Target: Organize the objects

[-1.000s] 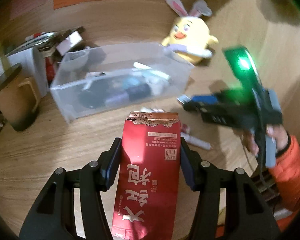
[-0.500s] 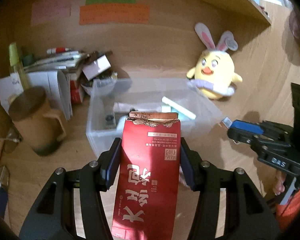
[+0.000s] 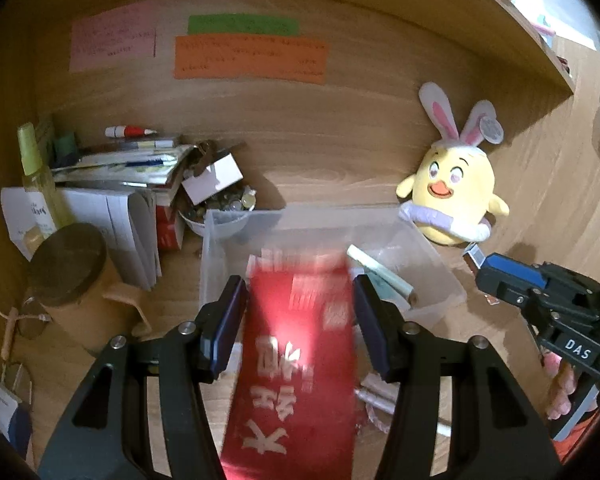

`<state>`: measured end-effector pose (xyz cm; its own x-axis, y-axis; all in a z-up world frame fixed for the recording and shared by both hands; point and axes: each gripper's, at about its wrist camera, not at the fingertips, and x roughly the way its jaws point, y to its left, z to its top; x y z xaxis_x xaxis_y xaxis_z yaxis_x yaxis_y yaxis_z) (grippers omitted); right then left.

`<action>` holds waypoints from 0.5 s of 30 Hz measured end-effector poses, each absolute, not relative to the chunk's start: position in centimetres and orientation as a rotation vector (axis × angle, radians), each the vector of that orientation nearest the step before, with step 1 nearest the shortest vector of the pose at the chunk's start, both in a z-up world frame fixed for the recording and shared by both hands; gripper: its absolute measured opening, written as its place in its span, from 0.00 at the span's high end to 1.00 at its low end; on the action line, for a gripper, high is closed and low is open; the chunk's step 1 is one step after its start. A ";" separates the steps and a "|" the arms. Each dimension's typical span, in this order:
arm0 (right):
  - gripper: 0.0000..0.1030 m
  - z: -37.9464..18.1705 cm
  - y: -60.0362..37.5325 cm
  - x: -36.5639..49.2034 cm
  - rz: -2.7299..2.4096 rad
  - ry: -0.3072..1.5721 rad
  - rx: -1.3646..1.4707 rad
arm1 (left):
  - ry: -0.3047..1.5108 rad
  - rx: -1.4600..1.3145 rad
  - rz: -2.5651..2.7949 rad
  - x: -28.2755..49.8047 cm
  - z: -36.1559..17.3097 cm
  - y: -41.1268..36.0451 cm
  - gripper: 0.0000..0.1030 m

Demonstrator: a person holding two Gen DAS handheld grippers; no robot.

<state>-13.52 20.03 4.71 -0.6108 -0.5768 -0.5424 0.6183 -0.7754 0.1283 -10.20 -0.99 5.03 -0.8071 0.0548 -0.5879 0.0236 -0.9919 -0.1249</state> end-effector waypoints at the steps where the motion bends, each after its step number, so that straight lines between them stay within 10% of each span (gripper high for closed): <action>1: 0.76 4.7 19.9 -13.9 -2.344 0.091 0.755 | -0.193 -0.963 2.971 -10.4 5.3 -1.1 0.47; 15: 0.76 2.0 16.9 -18.6 -2.325 0.139 0.871 | -0.126 -1.053 2.945 -12.3 3.9 -1.5 0.46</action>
